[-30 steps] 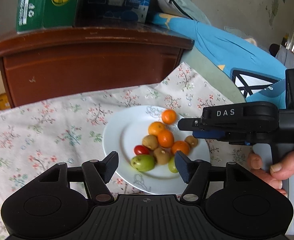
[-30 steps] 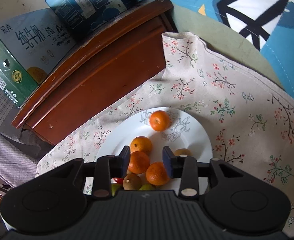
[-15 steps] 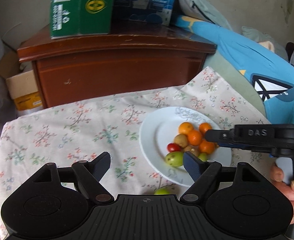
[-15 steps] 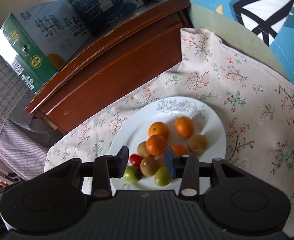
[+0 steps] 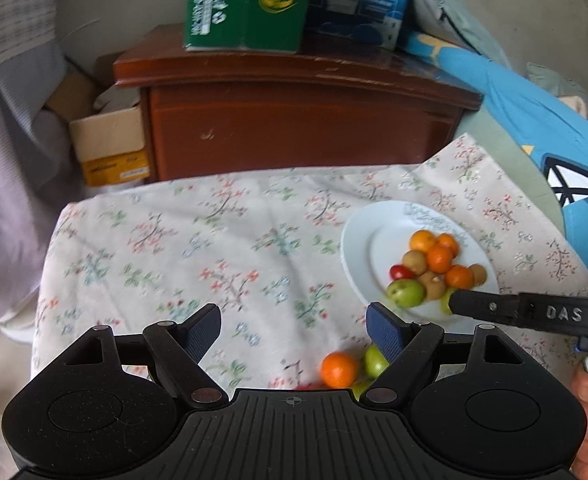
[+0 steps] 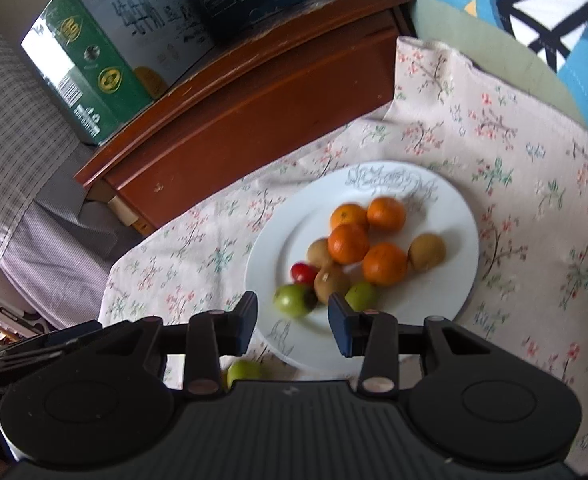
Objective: Organize fruits
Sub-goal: 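Withdraw both open tools from the plate toward the remaining fruit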
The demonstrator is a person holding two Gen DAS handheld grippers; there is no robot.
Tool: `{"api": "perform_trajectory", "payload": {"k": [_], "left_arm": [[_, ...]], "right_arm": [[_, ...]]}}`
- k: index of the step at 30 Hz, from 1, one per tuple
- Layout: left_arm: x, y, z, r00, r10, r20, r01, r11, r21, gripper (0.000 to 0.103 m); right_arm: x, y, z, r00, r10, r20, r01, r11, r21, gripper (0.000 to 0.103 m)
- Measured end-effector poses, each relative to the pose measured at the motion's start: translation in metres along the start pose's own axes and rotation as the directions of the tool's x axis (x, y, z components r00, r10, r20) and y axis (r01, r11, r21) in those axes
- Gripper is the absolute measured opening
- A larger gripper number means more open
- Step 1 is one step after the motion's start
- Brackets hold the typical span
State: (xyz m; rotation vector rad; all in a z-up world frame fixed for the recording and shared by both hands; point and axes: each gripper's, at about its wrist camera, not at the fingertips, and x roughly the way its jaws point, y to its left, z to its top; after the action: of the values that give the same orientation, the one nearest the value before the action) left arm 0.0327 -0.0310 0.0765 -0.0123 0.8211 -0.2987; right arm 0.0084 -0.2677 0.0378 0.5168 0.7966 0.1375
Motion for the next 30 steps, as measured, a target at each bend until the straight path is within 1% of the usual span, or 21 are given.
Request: {"api": "perform_trajectory", "payload": {"k": [6,11,16,23,27,30], "left_arm": [[-0.002,0.006,-0.013,0.999,0.024,-0.026,-0.024,1.000,0.005,0.081],[0.001,0.011,-0.022,0.998,0.037,-0.059,-0.035,0.999,0.020,0.081],[-0.001,0.015,-0.028,0.998,0.020,-0.067,-0.018,0.999,0.033,0.081],[0.004,0.011,-0.046,0.996,-0.005,-0.087,0.016,0.991,0.131,0.081],[0.009,0.005,-0.055,0.996,0.001,-0.086,0.017,0.978,0.207,0.081],[0.012,0.003,-0.057,0.997,-0.014,-0.071,0.030,0.972,0.234,0.080]], "right_arm": [[0.002,0.009,-0.019,0.999,0.029,-0.041,-0.029,1.000,-0.004,0.041],[0.009,0.017,-0.029,0.997,0.041,-0.070,-0.043,0.998,-0.035,0.041],[0.020,0.020,-0.034,0.995,0.047,-0.090,-0.052,0.997,-0.055,0.041],[0.038,0.023,-0.039,0.992,0.039,-0.120,-0.047,0.997,-0.065,0.041],[0.045,0.028,-0.041,0.992,0.029,-0.124,-0.040,0.995,-0.094,0.041],[0.049,0.029,-0.043,0.993,0.015,-0.118,-0.029,0.993,-0.112,0.040]]}}
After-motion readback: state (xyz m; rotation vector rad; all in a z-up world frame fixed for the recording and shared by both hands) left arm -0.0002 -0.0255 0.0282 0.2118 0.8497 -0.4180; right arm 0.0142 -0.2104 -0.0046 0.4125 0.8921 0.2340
